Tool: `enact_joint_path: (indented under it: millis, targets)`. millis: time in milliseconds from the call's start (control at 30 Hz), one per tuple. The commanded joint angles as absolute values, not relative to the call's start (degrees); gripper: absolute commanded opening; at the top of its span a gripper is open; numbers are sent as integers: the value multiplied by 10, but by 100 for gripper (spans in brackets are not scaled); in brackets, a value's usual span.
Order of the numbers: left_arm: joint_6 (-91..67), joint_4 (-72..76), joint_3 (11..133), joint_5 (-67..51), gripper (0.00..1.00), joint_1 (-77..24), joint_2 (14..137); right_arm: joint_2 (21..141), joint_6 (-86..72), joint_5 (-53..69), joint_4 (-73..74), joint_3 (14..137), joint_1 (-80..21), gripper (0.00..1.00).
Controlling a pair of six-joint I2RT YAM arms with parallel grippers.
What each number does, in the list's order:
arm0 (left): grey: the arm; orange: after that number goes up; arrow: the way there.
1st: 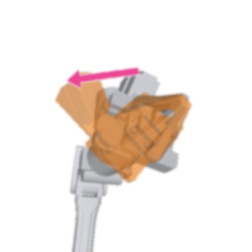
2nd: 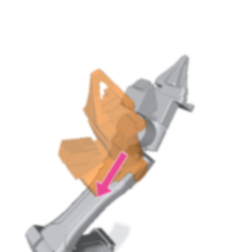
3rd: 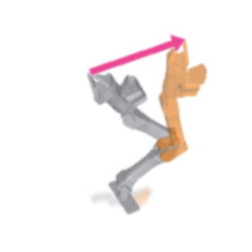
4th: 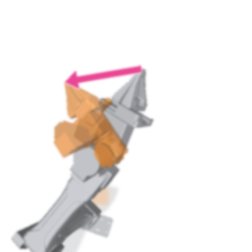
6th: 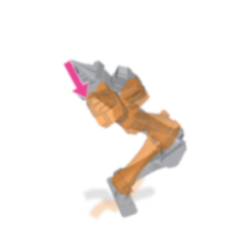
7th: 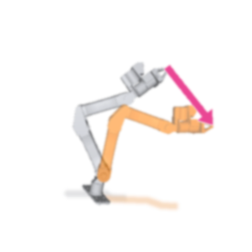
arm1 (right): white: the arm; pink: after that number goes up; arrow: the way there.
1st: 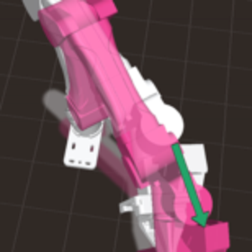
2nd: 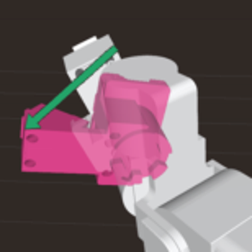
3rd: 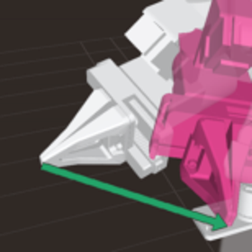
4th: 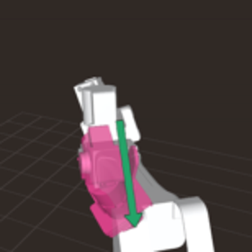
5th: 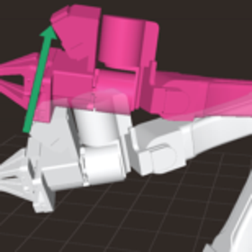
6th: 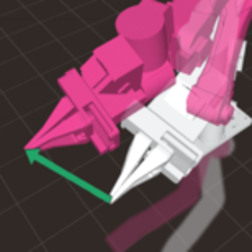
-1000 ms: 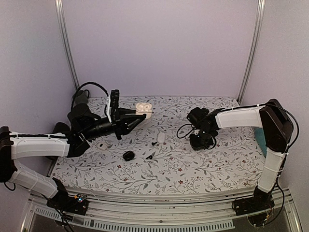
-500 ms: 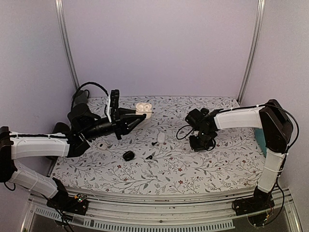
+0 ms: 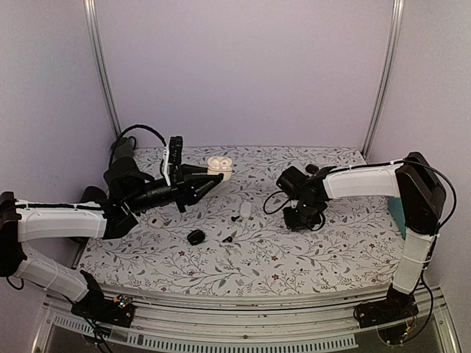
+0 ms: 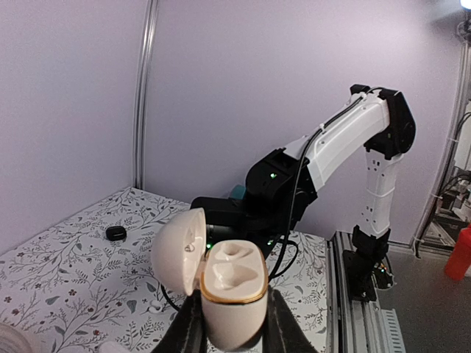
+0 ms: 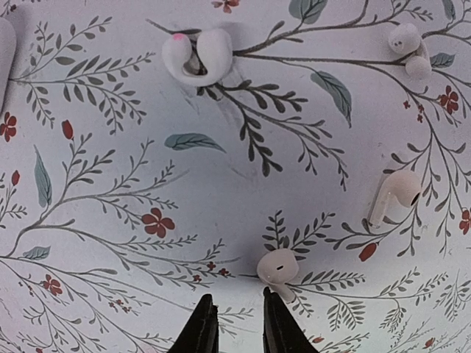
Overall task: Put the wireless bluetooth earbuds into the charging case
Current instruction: Pick up the left earbud from the center of the board.
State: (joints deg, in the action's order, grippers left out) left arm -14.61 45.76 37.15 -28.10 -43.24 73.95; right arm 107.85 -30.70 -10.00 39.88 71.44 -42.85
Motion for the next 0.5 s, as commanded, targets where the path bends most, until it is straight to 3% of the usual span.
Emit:
enact_joint_path:
  millis: [0, 467]
  targets:
    - [-146, 464, 388, -288, 0, -436, 740, 1070, -318, -117, 400, 726, -429, 23]
    - [-147, 461, 393, -291, 0, -437, 745, 1088, -314, -128, 394, 720, -427, 23]
